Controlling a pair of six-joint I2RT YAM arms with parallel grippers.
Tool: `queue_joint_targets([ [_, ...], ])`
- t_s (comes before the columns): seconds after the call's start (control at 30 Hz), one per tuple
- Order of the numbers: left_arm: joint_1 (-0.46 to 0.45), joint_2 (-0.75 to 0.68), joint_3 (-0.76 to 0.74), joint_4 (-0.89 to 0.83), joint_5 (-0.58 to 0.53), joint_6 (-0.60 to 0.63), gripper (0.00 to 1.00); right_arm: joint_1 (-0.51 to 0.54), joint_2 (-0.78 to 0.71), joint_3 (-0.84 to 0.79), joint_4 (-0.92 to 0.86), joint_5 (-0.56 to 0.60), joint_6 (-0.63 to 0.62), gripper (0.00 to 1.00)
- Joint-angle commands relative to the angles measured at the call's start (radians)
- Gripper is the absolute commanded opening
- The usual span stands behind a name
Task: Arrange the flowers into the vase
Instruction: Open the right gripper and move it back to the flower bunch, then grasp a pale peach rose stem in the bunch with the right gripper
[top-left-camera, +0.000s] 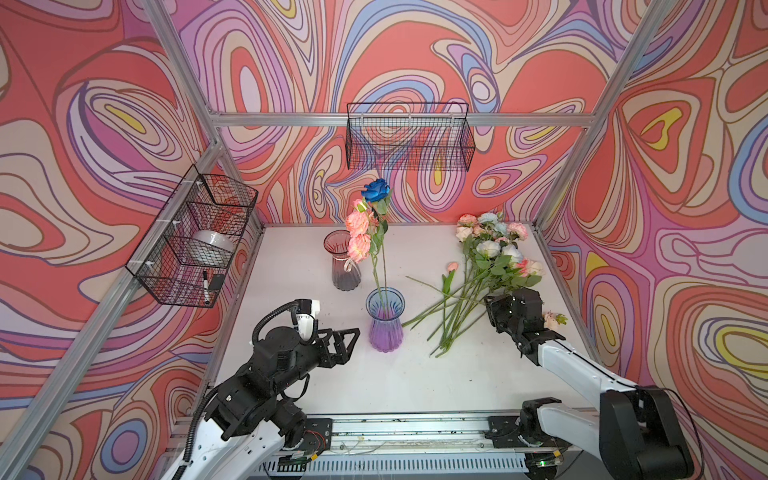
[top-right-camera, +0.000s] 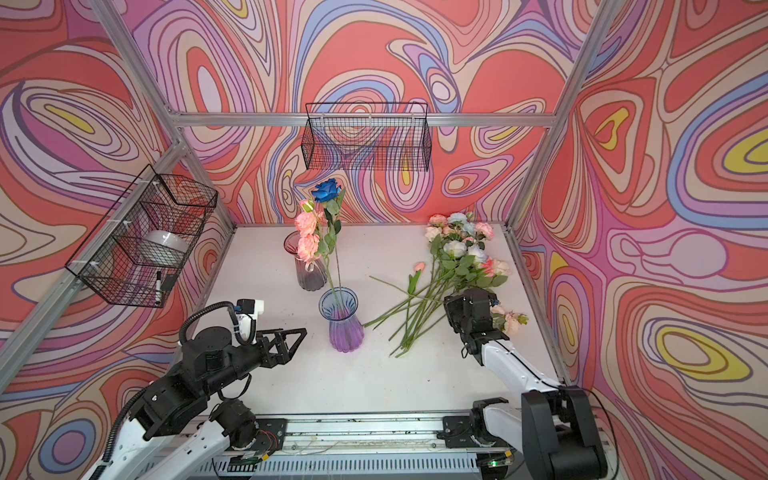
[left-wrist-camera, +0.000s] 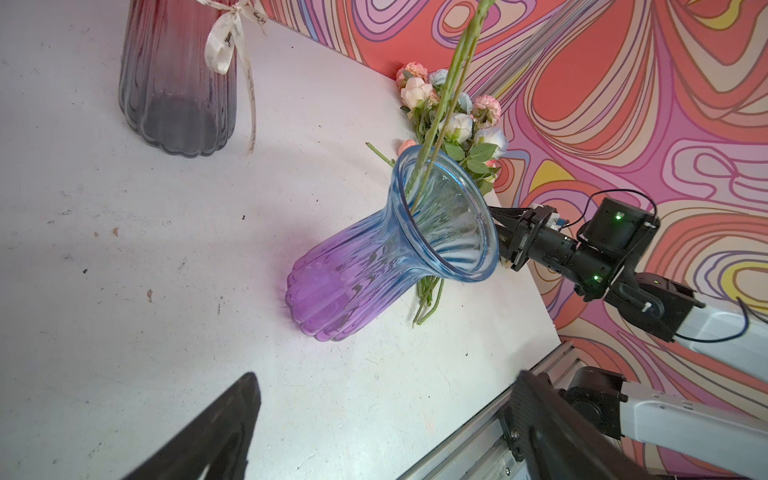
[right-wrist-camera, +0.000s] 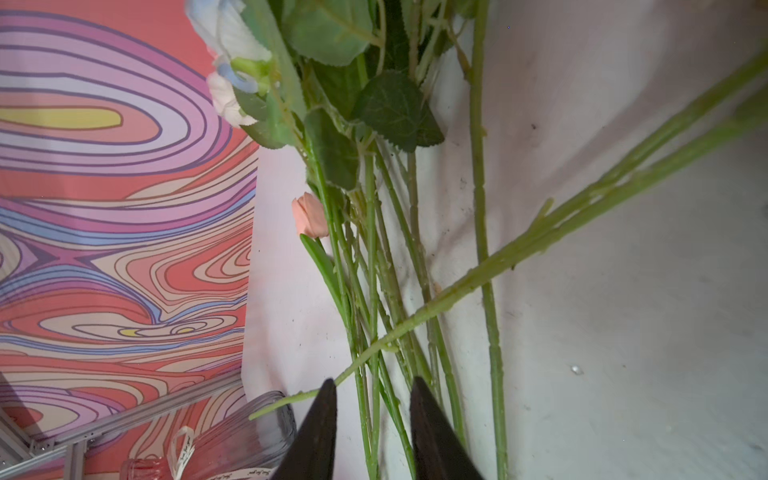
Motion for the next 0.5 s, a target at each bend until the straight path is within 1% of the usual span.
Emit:
queue_joint_targets([
  [0.0, 0.003, -0.007, -0.009, 0.01, 0.003, 0.013, 0.96, -0.023, 0.072, -0.037, 0.162, -0.063, 0.109, 0.31],
  [0.13, 0.004, -0.007, -0.007, 0.007, 0.0, 0.014, 0.96, -0.03, 0.129, -0.071, 0.256, -0.045, 0.174, 0.3],
  [0.47, 0.005, 0.006, -0.01, 0.016, 0.001, 0.017, 0.96, -0.037, 0.202, -0.073, 0.314, 0.004, 0.219, 0.27],
])
